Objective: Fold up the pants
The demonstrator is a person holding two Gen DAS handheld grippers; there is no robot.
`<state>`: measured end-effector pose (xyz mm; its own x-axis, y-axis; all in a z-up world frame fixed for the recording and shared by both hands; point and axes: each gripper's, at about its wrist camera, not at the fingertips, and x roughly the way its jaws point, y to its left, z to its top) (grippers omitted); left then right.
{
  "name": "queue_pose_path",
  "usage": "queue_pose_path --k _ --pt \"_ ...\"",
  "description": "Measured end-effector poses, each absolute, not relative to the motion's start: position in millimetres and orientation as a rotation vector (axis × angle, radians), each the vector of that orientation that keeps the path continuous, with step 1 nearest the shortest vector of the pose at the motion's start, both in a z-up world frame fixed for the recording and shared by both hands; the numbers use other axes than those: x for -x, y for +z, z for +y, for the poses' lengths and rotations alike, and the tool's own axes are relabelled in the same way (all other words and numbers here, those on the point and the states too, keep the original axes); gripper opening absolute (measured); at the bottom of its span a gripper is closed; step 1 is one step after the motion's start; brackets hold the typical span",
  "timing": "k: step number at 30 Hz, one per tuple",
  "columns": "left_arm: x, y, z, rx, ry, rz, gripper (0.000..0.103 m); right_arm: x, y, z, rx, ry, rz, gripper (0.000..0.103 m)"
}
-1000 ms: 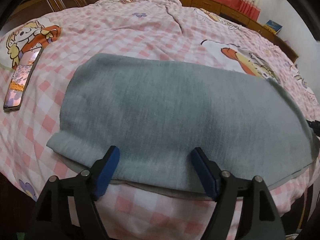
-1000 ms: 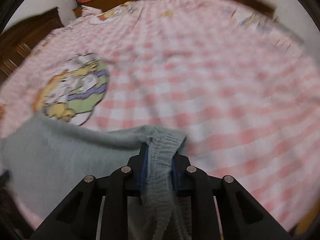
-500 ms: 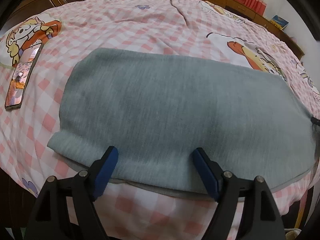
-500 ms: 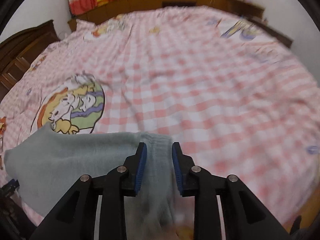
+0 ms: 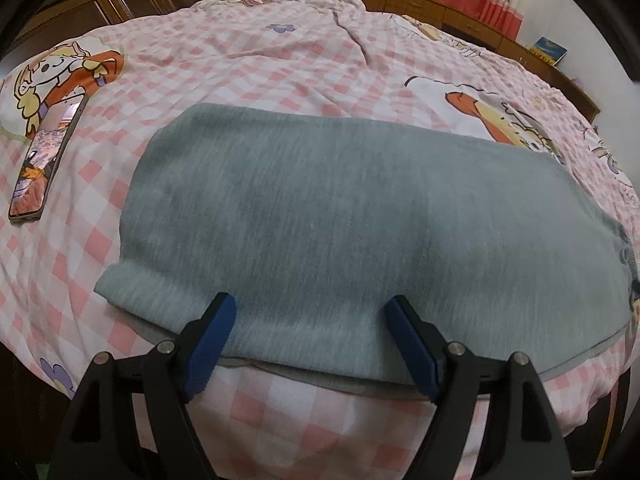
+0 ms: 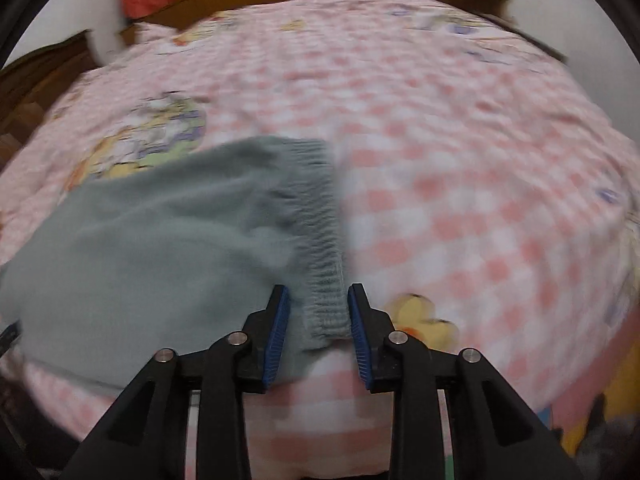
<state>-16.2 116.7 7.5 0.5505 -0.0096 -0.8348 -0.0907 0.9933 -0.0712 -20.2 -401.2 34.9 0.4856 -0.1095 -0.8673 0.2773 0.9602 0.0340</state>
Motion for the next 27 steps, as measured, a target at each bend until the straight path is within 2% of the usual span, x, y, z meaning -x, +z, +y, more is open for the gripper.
queue_pose_path --k 4,14,24,27 --pt "21.0 9.6 117.4 0.102 0.033 0.976 0.082 36.2 43.9 -407.1 -0.272 -0.213 1.032 0.037" --pt "46.3 36.6 124.9 0.096 0.027 0.962 0.082 51.0 81.1 -332.5 -0.204 -0.016 0.965 0.037" --pt "63.4 51.9 171.9 0.193 0.131 0.918 0.082 38.6 32.2 -234.1 -0.14 0.154 1.067 0.037" --pt "58.8 52.0 181.0 0.165 0.147 0.901 0.082 38.8 20.9 -224.6 -0.087 0.138 1.062 0.045"
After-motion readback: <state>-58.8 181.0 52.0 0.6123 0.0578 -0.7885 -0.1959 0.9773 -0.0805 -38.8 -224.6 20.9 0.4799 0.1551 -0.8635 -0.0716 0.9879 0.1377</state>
